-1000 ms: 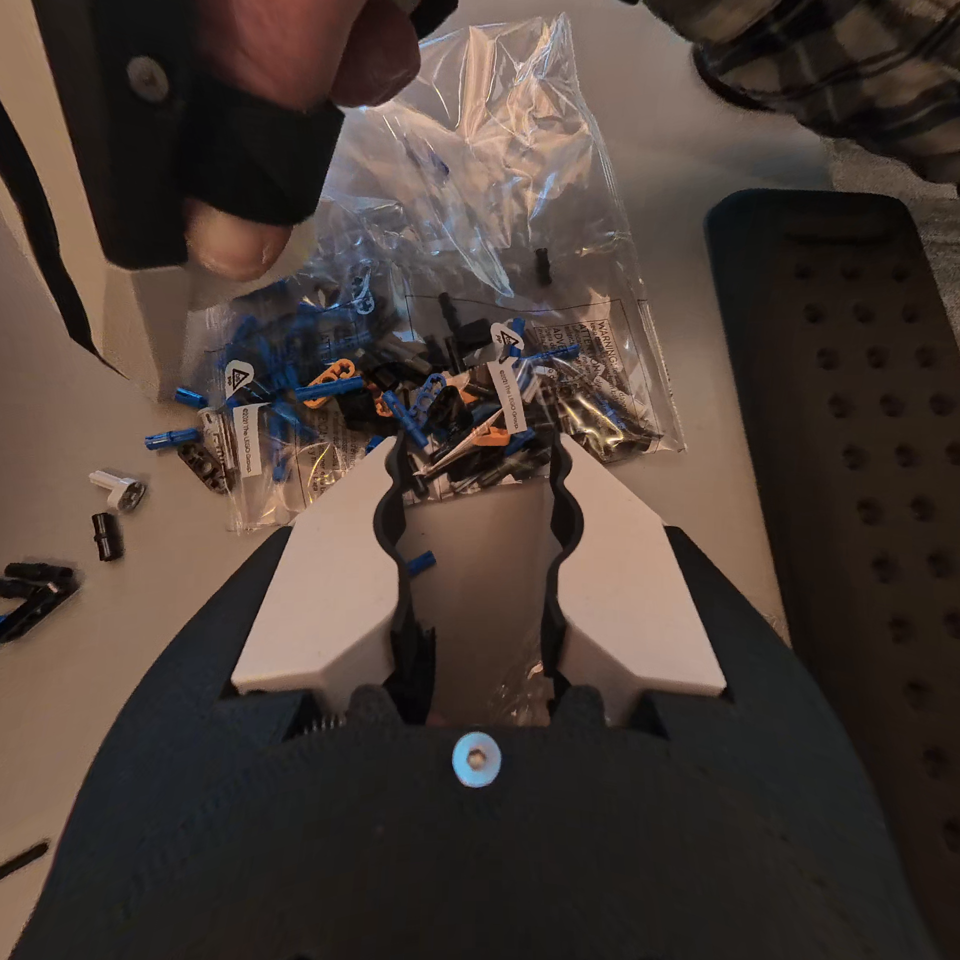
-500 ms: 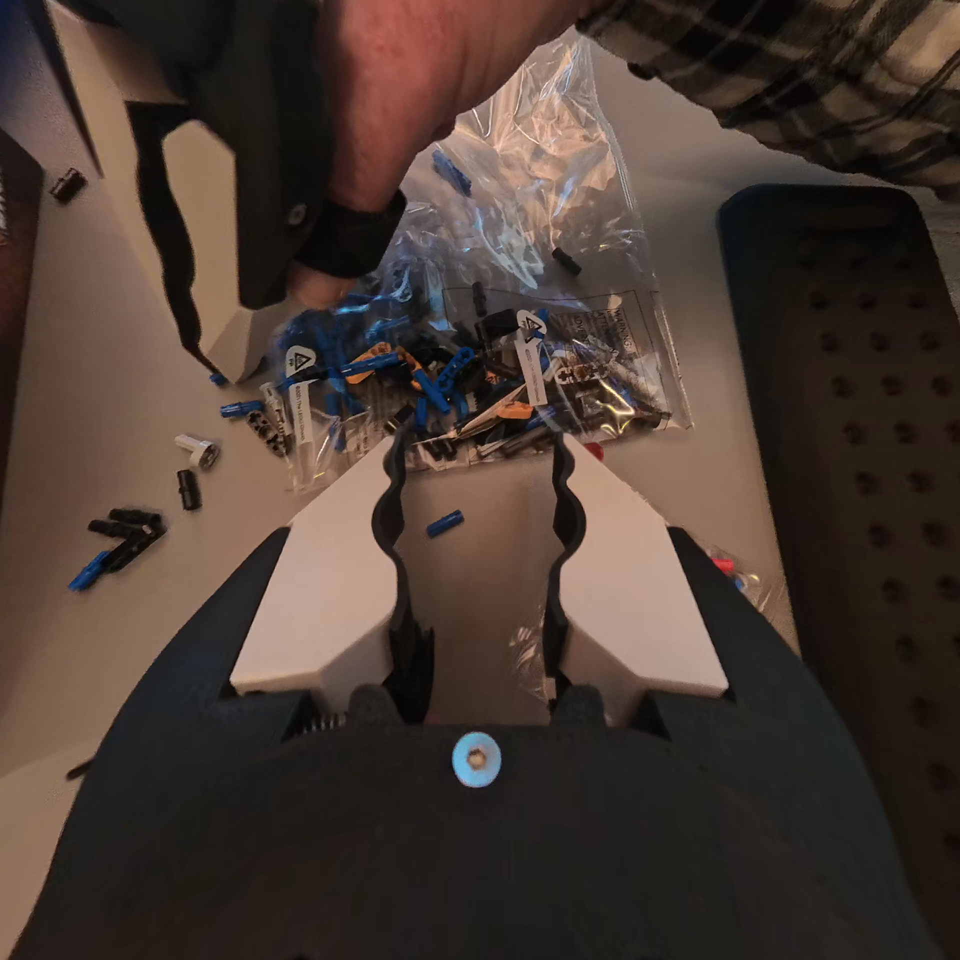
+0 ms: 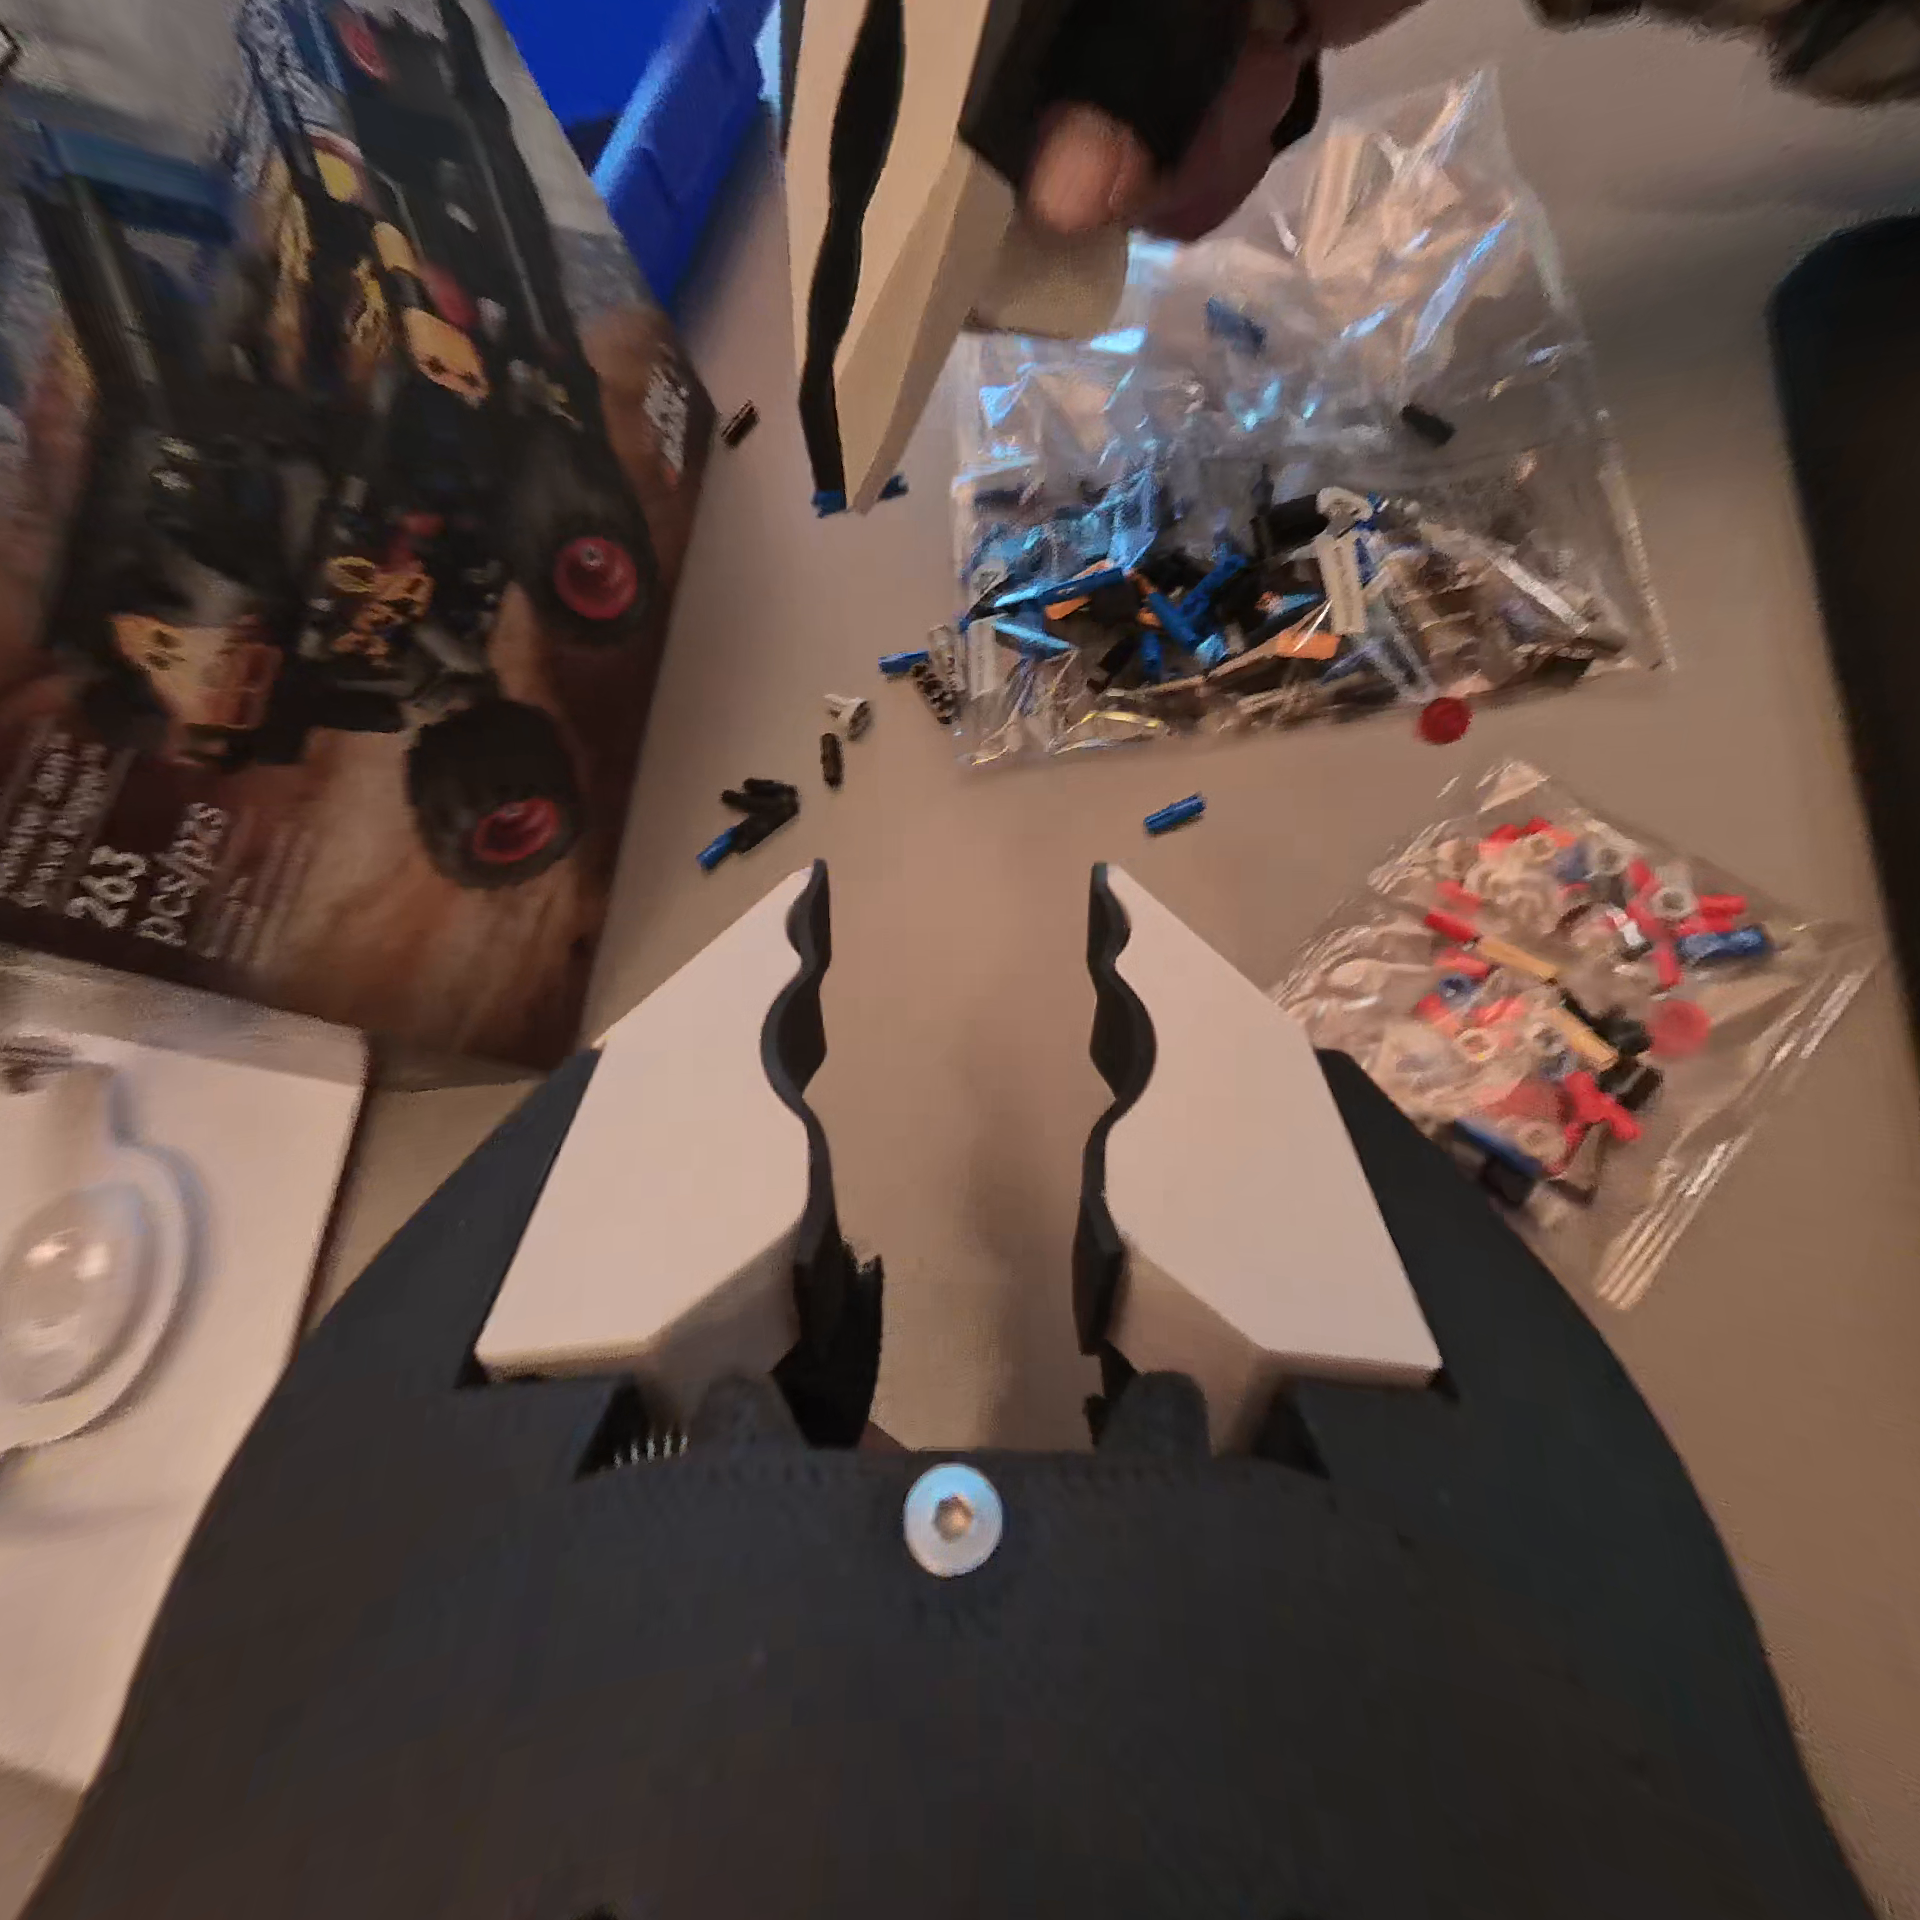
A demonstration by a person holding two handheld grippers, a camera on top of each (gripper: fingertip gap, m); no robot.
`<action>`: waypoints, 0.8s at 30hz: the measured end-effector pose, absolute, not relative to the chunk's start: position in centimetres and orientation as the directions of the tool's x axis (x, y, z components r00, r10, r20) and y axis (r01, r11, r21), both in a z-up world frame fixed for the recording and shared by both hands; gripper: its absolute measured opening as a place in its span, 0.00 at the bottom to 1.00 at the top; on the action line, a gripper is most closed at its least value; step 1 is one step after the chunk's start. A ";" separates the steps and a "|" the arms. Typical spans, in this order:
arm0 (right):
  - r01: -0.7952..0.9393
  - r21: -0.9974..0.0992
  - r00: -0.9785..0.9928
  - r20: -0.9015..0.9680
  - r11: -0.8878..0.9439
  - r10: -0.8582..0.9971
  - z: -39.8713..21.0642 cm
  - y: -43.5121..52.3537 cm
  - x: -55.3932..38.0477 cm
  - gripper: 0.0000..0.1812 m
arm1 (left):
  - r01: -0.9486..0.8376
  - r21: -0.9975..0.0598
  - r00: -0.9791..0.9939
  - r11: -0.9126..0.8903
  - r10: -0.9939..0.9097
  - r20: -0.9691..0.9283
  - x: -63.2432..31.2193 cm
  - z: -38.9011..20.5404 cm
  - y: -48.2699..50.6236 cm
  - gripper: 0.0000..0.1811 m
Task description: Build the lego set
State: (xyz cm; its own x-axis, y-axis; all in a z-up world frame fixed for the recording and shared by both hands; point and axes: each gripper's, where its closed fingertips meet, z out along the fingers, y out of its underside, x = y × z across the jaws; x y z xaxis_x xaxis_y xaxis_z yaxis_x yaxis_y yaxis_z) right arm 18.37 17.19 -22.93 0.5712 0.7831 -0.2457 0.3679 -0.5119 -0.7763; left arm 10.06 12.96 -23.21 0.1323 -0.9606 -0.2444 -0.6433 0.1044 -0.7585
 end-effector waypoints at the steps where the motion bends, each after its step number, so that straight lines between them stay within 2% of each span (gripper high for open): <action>1: 0.372 -0.779 0.570 -0.239 -0.506 0.786 -22.7 17.1 18.5 0.01 | -0.653 -0.747 0.136 0.125 -0.951 -0.277 9.8 -23.2 13.2 0.26; 5: 0.346 -0.796 0.515 -0.281 -0.497 0.809 -21.0 15.9 17.6 0.01 | -0.603 -0.780 0.156 0.168 -0.934 -0.321 10.1 -22.0 13.7 0.24; 7: 0.354 -0.798 0.491 -0.286 -0.488 0.823 -20.4 15.1 16.9 0.01 | -0.606 -0.764 0.140 0.223 -0.915 -0.378 10.5 -21.7 13.7 0.24; 10: 0.468 -0.748 0.524 -0.194 -0.471 0.829 -21.5 14.5 17.2 0.01 | -0.648 -0.712 0.108 0.270 -0.893 -0.437 10.5 -22.3 13.9 0.24; 13: 0.566 -0.669 0.566 -0.111 -0.483 0.817 -23.2 13.9 19.3 0.01 | -0.648 -0.721 0.099 0.245 -0.912 -0.398 10.8 -22.8 14.0 0.24; 18: 0.520 -0.654 0.618 -0.156 -0.550 0.770 -24.2 11.7 22.7 0.02 | -0.675 -0.698 0.016 0.241 -0.940 -0.341 12.4 -23.6 14.0 0.23; 24: 0.546 -0.562 0.695 -0.109 -0.621 0.710 -28.1 9.4 27.2 0.02 | -0.729 -0.624 -0.078 0.279 -0.941 -0.330 14.6 -25.4 13.9 0.23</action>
State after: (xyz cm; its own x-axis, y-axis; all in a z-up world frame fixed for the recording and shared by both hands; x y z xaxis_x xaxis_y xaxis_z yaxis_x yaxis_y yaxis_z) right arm 27.22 9.40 -28.07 0.6954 0.7103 -0.1090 0.5463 -0.6211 -0.5619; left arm 14.55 13.94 -25.35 -0.0777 -0.9409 -0.3298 -0.7295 0.2791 -0.6245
